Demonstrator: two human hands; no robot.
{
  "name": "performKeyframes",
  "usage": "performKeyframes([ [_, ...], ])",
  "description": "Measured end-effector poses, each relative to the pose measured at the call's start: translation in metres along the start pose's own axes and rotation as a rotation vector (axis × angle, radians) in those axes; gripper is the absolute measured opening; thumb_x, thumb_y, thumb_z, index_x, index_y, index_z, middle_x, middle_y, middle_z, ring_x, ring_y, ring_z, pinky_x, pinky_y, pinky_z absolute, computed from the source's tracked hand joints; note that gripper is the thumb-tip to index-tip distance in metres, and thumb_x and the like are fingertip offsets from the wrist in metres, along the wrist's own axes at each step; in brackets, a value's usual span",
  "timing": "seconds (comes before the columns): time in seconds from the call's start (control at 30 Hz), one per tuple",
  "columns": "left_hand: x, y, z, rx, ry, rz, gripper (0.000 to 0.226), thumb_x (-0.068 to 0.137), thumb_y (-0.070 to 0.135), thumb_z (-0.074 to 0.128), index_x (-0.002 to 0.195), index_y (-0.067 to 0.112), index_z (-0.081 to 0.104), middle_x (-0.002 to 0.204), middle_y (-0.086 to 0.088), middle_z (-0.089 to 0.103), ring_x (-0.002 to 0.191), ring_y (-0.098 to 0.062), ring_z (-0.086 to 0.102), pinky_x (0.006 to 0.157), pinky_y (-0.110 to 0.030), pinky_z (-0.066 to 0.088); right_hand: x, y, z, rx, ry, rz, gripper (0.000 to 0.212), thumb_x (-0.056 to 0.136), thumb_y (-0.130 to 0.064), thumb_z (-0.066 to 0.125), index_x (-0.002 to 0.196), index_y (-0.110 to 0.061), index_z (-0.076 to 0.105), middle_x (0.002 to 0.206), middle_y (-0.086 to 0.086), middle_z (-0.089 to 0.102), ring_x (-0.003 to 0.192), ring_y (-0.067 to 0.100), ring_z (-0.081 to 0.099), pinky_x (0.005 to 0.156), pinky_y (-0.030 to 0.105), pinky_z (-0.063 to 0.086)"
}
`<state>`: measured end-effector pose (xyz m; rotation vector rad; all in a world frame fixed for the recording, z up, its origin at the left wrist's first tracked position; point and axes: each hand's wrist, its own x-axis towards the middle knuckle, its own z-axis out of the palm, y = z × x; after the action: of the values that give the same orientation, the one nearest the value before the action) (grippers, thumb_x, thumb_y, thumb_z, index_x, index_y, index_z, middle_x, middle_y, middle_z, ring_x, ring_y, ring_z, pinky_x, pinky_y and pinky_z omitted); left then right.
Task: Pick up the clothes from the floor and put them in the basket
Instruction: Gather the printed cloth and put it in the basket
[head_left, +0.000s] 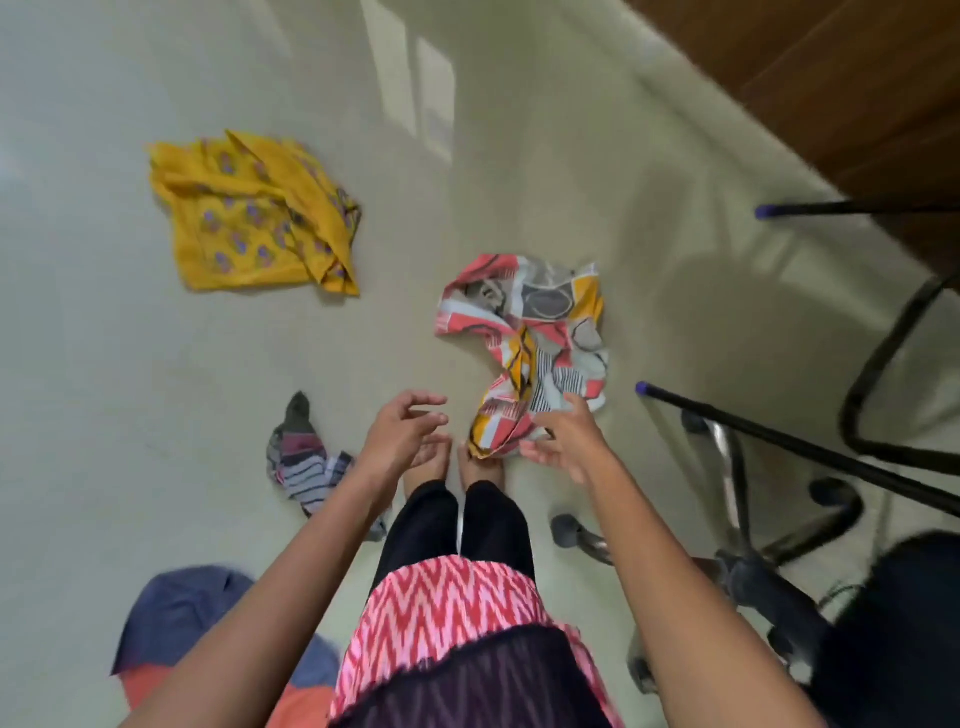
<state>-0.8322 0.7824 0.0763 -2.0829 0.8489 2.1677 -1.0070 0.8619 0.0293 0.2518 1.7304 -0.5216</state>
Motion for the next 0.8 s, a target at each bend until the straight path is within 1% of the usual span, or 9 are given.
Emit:
performKeyframes([
  [0.13,0.097,-0.034,0.008,-0.053,0.024,-0.059,0.022,0.090,0.000,0.047,0.106,0.014,0.056,0.103,-0.011,0.058,0.079,-0.017,0.057,0.060,-0.020,0.049,0.122,0.008,0.014,0.159,-0.040,0.041,0.088,0.087,0.000,0.056,0.149,-0.031,0.001,0.150,0.013,0.031,0.079,0.031,0.060,0.091,0.051,0.051],
  [0.27,0.167,-0.058,0.018,-0.098,-0.007,-0.097,0.023,0.091,0.002,0.045,0.107,0.016,0.054,0.099,-0.007,0.057,0.078,-0.018,0.058,0.066,-0.027,0.045,0.210,0.023,0.027,0.112,-0.007,-0.019,0.102,0.085,-0.001,0.060,0.145,-0.044,-0.012,0.154,0.014,0.025,0.096,0.037,0.059,0.073,0.041,0.055],
  [0.37,0.199,-0.073,0.023,-0.120,-0.032,-0.132,0.029,0.093,0.004,0.041,0.116,0.020,0.047,0.103,-0.005,0.055,0.084,-0.022,0.062,0.070,-0.032,0.049,0.249,0.036,0.033,0.111,-0.046,-0.060,0.103,0.087,0.004,0.057,0.144,-0.042,-0.016,0.151,0.020,0.028,0.112,0.040,0.058,0.080,0.040,0.054],
  [0.47,0.209,-0.081,0.017,-0.130,-0.036,-0.156,0.043,0.093,0.009,0.043,0.131,0.026,0.038,0.117,-0.005,0.050,0.098,-0.023,0.054,0.085,-0.040,0.049,0.241,0.042,0.044,0.152,-0.238,-0.018,0.063,0.085,0.015,0.046,0.132,-0.025,0.030,0.097,0.019,0.068,0.070,0.025,0.070,0.060,0.030,0.057],
  [0.5,0.208,-0.081,0.015,-0.102,-0.029,-0.151,0.049,0.093,0.014,0.046,0.138,0.029,0.031,0.124,-0.005,0.048,0.104,-0.022,0.048,0.092,-0.044,0.046,0.228,0.042,0.047,0.101,-0.316,0.011,0.048,0.084,0.015,0.046,0.117,-0.019,0.042,0.075,0.009,0.068,0.054,0.017,0.065,0.048,0.023,0.051],
  [0.57,0.195,-0.080,0.009,-0.143,-0.019,-0.140,0.067,0.092,0.023,0.052,0.146,0.034,0.012,0.128,-0.005,0.050,0.104,-0.016,0.047,0.094,-0.046,0.048,0.189,0.047,0.052,-0.097,-0.521,0.084,0.029,0.078,0.007,0.053,0.093,-0.017,0.055,0.062,0.002,0.061,0.047,0.012,0.054,0.042,0.020,0.040],
  [0.63,0.182,-0.081,0.003,-0.320,-0.014,-0.136,0.077,0.092,0.013,0.055,0.144,0.031,0.002,0.096,-0.005,0.065,0.067,-0.008,0.062,0.063,-0.028,0.057,0.146,0.053,0.051,-0.275,-0.774,0.222,0.019,0.070,-0.008,0.064,0.080,-0.025,0.066,0.068,0.002,0.061,0.056,0.014,0.051,0.054,0.026,0.037],
  [0.7,0.174,-0.083,-0.010,-0.330,0.022,-0.141,0.060,0.088,-0.004,0.051,0.128,0.028,0.020,0.076,-0.006,0.059,0.043,-0.011,0.057,0.043,-0.021,0.049,0.113,0.056,0.049,-0.275,-0.881,0.337,0.023,0.068,-0.032,0.068,0.091,-0.035,0.069,0.078,-0.003,0.065,0.061,0.014,0.056,0.063,0.031,0.043],
  [0.8,0.162,-0.099,-0.027,-0.304,-0.284,-0.287,0.030,0.085,-0.008,0.047,0.104,0.015,0.053,0.090,-0.014,0.063,0.066,-0.023,0.063,0.066,-0.033,0.056,0.110,0.065,0.058,-0.086,-0.556,0.303,0.079,0.071,-0.043,0.069,0.138,-0.049,0.026,0.123,-0.003,0.054,0.073,0.023,0.063,0.065,0.043,0.052],
])
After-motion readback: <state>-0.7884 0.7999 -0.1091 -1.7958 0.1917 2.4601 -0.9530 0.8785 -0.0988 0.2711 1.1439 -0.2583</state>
